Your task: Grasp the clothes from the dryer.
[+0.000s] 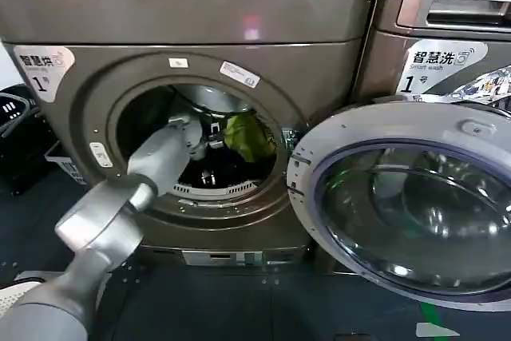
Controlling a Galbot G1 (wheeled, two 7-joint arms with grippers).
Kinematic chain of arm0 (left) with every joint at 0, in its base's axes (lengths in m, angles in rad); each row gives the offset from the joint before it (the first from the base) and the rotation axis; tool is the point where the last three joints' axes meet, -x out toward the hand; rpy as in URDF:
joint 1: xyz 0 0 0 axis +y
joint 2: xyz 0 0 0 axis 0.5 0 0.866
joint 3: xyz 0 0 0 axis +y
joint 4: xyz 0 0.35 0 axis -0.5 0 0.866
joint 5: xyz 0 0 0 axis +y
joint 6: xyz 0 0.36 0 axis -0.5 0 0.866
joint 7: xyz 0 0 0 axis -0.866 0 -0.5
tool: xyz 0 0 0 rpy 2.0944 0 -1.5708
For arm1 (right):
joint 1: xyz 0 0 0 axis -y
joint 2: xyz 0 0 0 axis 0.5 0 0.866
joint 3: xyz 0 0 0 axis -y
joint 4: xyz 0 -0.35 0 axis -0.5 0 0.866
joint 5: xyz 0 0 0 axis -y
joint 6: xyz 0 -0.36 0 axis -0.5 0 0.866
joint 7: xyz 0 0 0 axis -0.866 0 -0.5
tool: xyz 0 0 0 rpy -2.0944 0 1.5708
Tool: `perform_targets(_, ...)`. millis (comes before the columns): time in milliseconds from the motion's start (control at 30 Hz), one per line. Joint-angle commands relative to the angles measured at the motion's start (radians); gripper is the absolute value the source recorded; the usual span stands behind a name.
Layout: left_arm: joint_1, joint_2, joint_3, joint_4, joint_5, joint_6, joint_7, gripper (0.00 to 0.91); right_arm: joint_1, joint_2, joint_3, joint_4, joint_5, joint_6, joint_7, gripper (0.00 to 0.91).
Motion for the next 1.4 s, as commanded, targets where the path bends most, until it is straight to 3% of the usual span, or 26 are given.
perform_targets(33, 0.003, 0.002, 0.007, 0.024, 0.026, 0.034, -0.021, 0.907, 0.001, 0.001, -0.005, 0.002, -0.002, 0.001, -0.001, 0.907)
perform_targets(367, -0.012, 0.013, 0.006, 0.040, 0.047, 0.054, -0.048, 0.907, 0.008, 0.004, -0.017, 0.009, -0.003, 0.002, -0.005, 0.907)
perform_targets(400, -0.013, 0.013, 0.007, 0.041, 0.047, 0.053, -0.045, 0.728, 0.009, 0.004, -0.018, 0.009, -0.003, 0.002, -0.005, 0.907)
perform_targets(433, -0.012, 0.012, 0.007, 0.041, 0.046, 0.053, -0.044, 0.728, 0.009, 0.005, -0.018, 0.010, -0.003, 0.002, -0.005, 0.907)
perform_targets(467, -0.011, 0.010, 0.006, 0.040, 0.046, 0.053, -0.044, 0.592, 0.009, 0.007, -0.018, 0.010, -0.003, 0.002, -0.006, 0.907)
perform_targets(533, -0.010, 0.008, 0.006, 0.041, 0.046, 0.054, -0.045, 0.523, 0.008, 0.007, -0.016, 0.007, -0.003, 0.002, -0.007, 0.907)
perform_targets(633, -0.009, 0.007, 0.006, 0.044, 0.044, 0.055, -0.043, 0.307, 0.007, 0.007, -0.013, 0.003, -0.003, 0.003, -0.008, 0.907)
perform_targets(933, -0.009, 0.010, 0.006, 0.044, 0.043, 0.054, -0.035, 0.102, 0.010, 0.009, -0.015, 0.005, -0.004, 0.003, -0.008, 0.907)
perform_targets(1000, -0.010, 0.010, 0.006, 0.044, 0.041, 0.053, -0.035, 0.011, 0.011, 0.010, -0.016, 0.005, -0.004, 0.003, -0.008, 0.907)
perform_targets(1400, 0.012, 0.008, -0.074, -0.028, -0.081, 0.067, -0.152, 0.000, 0.017, 0.018, -0.026, 0.012, -0.005, 0.004, -0.009, 0.907)
